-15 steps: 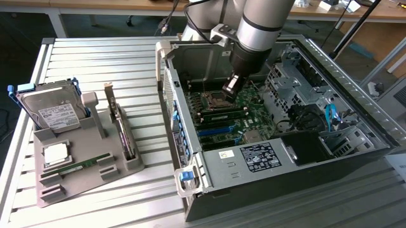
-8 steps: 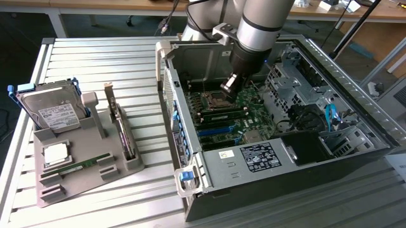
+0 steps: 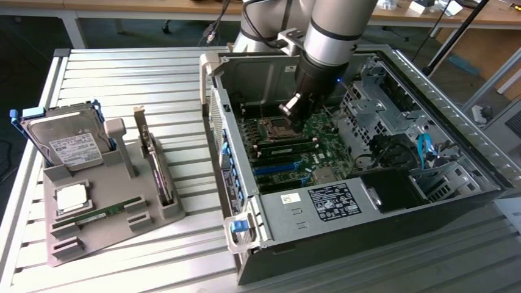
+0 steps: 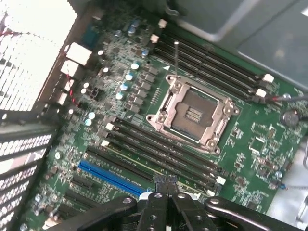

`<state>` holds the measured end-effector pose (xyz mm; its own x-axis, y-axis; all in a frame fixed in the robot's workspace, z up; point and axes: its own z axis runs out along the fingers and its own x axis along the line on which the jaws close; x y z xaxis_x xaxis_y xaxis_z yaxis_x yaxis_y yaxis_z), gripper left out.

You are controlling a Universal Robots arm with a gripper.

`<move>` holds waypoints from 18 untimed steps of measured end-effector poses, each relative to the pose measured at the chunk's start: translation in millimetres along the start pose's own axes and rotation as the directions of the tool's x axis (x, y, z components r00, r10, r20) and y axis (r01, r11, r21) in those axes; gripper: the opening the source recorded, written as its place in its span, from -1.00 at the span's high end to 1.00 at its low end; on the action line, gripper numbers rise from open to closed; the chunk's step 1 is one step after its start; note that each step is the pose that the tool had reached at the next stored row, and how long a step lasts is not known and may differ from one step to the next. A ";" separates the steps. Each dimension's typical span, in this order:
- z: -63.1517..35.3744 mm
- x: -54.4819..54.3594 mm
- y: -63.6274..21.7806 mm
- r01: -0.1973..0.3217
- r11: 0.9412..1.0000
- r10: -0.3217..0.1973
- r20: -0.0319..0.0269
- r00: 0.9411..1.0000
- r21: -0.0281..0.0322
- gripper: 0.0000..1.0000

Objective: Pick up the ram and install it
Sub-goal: 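Press down the ram until it locks into place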

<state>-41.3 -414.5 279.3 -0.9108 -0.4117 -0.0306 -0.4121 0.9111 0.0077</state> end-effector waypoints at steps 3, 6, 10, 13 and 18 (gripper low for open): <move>0.2 0.0 0.0 -0.072 0.997 0.072 0.001 0.997 0.002 0.79; 0.4 0.0 0.0 -0.126 0.992 0.126 0.001 0.992 0.004 0.79; 0.7 0.0 0.0 -0.215 0.977 0.215 0.002 0.977 0.006 0.79; 0.9 0.0 0.0 -0.271 0.962 0.271 0.003 0.962 0.008 0.79; 1.3 0.1 0.0 -0.377 0.926 0.377 0.005 0.926 0.011 0.79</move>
<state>-41.3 -414.5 278.0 -0.9988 -0.0378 -0.0306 -0.0380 0.9992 0.0077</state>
